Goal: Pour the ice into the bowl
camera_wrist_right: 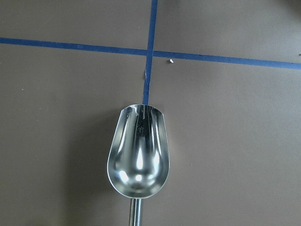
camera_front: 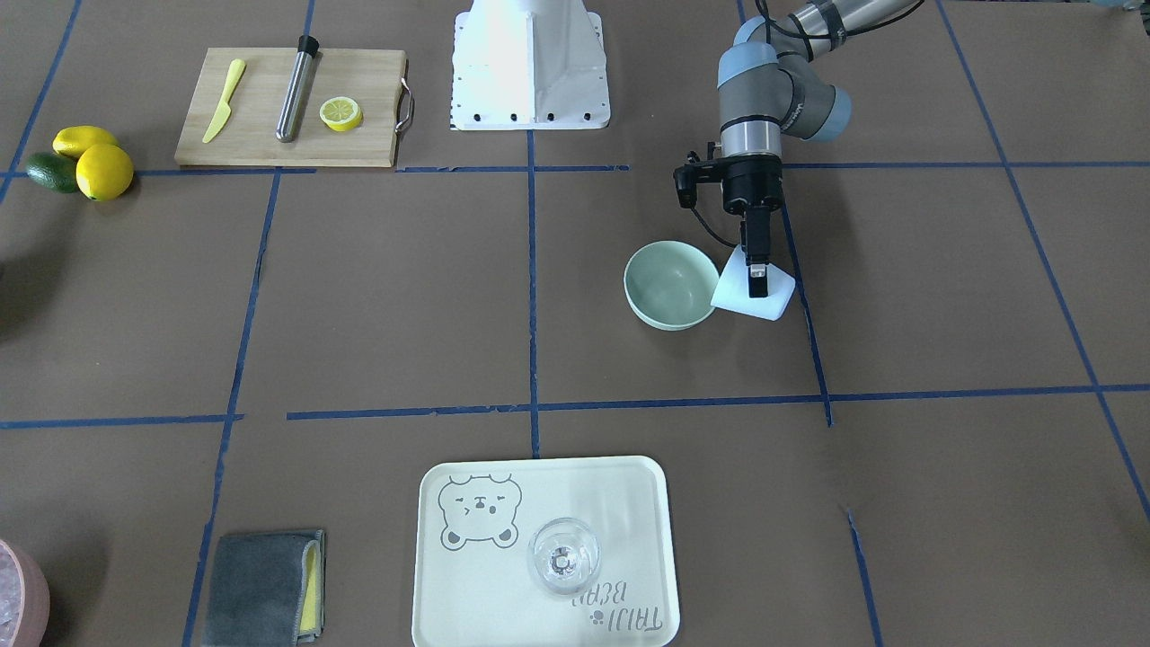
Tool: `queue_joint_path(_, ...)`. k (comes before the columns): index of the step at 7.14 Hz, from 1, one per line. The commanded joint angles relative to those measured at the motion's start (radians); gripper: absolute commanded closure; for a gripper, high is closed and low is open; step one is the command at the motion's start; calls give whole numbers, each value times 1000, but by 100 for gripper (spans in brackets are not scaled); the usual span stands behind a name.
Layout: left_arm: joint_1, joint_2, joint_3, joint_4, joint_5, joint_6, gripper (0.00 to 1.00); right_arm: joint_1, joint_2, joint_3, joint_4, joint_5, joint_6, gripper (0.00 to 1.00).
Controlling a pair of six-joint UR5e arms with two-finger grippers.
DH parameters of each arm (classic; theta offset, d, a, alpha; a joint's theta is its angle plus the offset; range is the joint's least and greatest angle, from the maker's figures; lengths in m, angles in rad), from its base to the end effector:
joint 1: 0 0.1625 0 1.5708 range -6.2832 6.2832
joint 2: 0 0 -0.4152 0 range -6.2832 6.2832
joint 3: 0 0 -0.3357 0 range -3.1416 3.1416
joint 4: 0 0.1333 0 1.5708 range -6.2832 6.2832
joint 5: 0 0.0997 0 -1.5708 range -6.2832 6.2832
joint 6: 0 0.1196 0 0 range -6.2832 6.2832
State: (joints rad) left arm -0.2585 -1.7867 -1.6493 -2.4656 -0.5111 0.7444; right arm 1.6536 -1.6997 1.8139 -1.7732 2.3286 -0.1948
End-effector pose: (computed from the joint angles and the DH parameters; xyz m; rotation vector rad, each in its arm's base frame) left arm 0.4242 -0.3580 0.3999 1.3413 -0.6149 1.0753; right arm 0.0817 -0.3663 0.6313 0.0216 -0.7618 -0.0731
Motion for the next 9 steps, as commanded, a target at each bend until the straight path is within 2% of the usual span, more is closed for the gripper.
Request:
queue_joint_path(1, 7, -8, -3, -1, 19, 65, 100, 0, 0, -2, 0, 0, -2, 0)
queue_joint_path(4, 13, -8, 17, 0, 54, 208, 100, 0, 2, -2, 0, 0, 0, 0)
queue_joint_path(9, 36, -16, 29, -1, 74, 228, 100, 0, 0, -2, 1, 0, 0, 0)
